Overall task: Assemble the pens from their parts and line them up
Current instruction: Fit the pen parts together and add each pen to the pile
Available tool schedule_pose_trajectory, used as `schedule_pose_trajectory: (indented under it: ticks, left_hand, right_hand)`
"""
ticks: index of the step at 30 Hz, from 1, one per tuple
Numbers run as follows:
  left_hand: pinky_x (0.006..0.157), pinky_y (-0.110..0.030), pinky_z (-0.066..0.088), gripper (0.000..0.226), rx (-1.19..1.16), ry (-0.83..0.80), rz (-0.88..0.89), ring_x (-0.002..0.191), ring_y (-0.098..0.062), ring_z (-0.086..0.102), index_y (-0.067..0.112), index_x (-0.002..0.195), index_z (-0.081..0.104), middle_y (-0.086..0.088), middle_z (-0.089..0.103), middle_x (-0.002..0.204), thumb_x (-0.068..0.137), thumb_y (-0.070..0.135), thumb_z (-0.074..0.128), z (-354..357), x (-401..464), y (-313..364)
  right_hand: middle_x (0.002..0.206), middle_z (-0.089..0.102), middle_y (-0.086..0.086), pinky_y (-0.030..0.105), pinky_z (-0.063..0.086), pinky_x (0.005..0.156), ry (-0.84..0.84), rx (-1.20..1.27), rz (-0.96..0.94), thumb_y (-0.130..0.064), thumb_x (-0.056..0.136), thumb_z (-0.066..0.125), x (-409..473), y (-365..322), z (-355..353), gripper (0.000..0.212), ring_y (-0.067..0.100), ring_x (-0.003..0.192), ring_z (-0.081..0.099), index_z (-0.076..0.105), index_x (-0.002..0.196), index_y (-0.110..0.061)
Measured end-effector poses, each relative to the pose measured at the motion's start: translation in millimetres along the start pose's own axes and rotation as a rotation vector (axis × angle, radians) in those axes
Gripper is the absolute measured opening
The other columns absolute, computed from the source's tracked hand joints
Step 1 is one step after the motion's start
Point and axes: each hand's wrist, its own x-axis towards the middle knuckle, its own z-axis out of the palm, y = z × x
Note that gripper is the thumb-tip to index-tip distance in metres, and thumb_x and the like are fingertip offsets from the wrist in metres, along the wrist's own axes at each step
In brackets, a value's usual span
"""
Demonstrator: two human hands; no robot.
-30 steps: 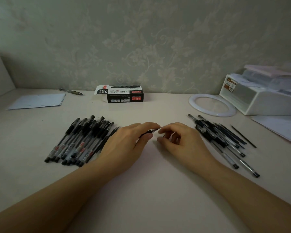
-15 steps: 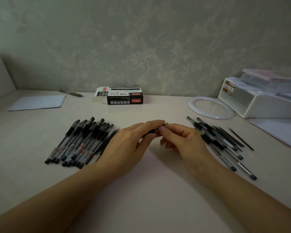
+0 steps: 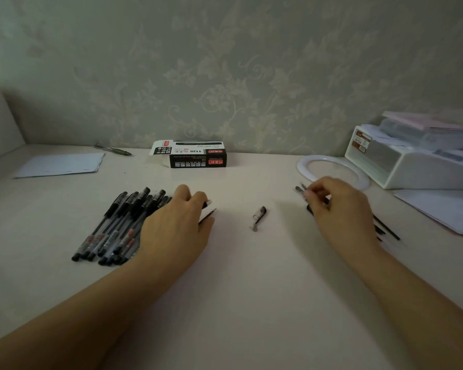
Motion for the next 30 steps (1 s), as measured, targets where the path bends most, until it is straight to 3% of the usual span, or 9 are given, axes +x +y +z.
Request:
schedule_pose_trajectory:
  ticks: [2, 4, 8, 17, 23, 25, 27, 28, 30]
  left_hand:
    - [0.049, -0.025, 0.035, 0.038, 0.055, -0.024, -0.042, 0.075, -0.014, 0.057, 0.027, 0.120, 0.052, 0.006, 0.044, 0.108, 0.092, 0.052, 0.049, 0, 0, -3]
    - [0.048, -0.024, 0.031, 0.040, 0.074, -0.034, -0.070, 0.073, -0.014, 0.054, 0.026, 0.122, 0.051, 0.005, 0.043, 0.110, 0.092, 0.053, 0.048, 0, 2, -4]
    - [0.052, -0.027, 0.036, 0.040, 0.112, -0.057, -0.101, 0.079, -0.018, 0.059, 0.024, 0.121, 0.050, 0.003, 0.042, 0.113, 0.093, 0.052, 0.047, -1, 2, -4]
    - [0.056, -0.033, 0.047, 0.027, 0.105, -0.090, -0.070, 0.081, -0.020, 0.058, 0.017, 0.105, 0.052, 0.002, 0.044, 0.102, 0.098, 0.040, 0.042, 1, 4, -4]
    - [0.047, -0.025, 0.029, 0.031, 0.266, -0.114, -0.056, 0.081, -0.018, 0.062, 0.012, 0.107, 0.049, -0.002, 0.046, 0.112, 0.100, 0.041, 0.038, 6, 4, -5]
    - [0.044, -0.023, 0.024, 0.033, 0.311, -0.093, -0.043, 0.074, -0.016, 0.060, 0.012, 0.108, 0.046, -0.002, 0.044, 0.112, 0.101, 0.041, 0.033, 4, 4, -3]
    - [0.042, -0.023, 0.024, 0.033, 0.284, 0.007, -0.009, 0.060, -0.014, 0.050, 0.012, 0.104, 0.045, 0.000, 0.038, 0.101, 0.101, 0.042, 0.032, -2, 5, 2]
    - [0.041, -0.023, 0.025, 0.031, 0.214, 0.076, 0.025, 0.056, -0.014, 0.044, 0.012, 0.100, 0.046, 0.001, 0.035, 0.096, 0.100, 0.041, 0.034, -6, 6, 6]
    - [0.038, -0.024, 0.024, 0.028, 0.005, 0.206, 0.125, 0.051, -0.015, 0.039, 0.011, 0.093, 0.048, 0.000, 0.039, 0.089, 0.096, 0.038, 0.041, -14, 6, 16]
  right_hand:
    - [0.087, 0.064, 0.000, 0.036, 0.051, 0.070, -0.096, -0.150, -0.007, -0.022, 0.090, 0.066, -3, 4, 4, 0.006, 0.018, 0.074, 0.060, 0.069, 0.089, -0.017]
    - [0.091, 0.063, 0.001, 0.035, 0.050, 0.073, -0.156, -0.207, 0.014, -0.021, 0.090, 0.065, -4, 4, 7, 0.007, 0.019, 0.080, 0.060, 0.071, 0.093, -0.017]
    - [0.095, 0.063, 0.002, 0.040, 0.051, 0.079, -0.204, -0.246, 0.014, -0.020, 0.091, 0.065, -5, 0, 9, 0.011, 0.022, 0.086, 0.062, 0.072, 0.098, -0.017]
    - [0.101, 0.062, 0.002, 0.041, 0.049, 0.083, -0.201, -0.283, -0.002, -0.027, 0.091, 0.065, -6, -4, 6, 0.019, 0.024, 0.091, 0.060, 0.070, 0.107, -0.018]
    - [0.107, 0.061, 0.002, 0.047, 0.049, 0.083, -0.118, -0.218, -0.079, -0.029, 0.092, 0.064, -7, -11, 8, 0.025, 0.023, 0.095, 0.059, 0.067, 0.113, -0.017]
    - [0.104, 0.060, -0.001, 0.043, 0.050, 0.082, -0.062, -0.113, -0.122, -0.027, 0.093, 0.064, -8, -15, 8, 0.022, 0.017, 0.089, 0.057, 0.067, 0.113, -0.017]
    - [0.096, 0.059, -0.005, 0.024, 0.047, 0.076, -0.011, 0.030, -0.180, -0.024, 0.092, 0.065, -11, -24, 9, 0.019, 0.005, 0.076, 0.050, 0.068, 0.110, -0.018]
    - [0.092, 0.059, -0.009, 0.013, 0.043, 0.070, -0.011, 0.114, -0.195, -0.022, 0.092, 0.066, -13, -29, 10, 0.016, 0.005, 0.070, 0.050, 0.068, 0.108, -0.019]
    - [0.083, 0.062, -0.011, 0.008, 0.041, 0.063, -0.098, 0.340, -0.144, -0.022, 0.089, 0.069, -18, -40, 12, 0.013, 0.008, 0.065, 0.054, 0.069, 0.102, -0.024]
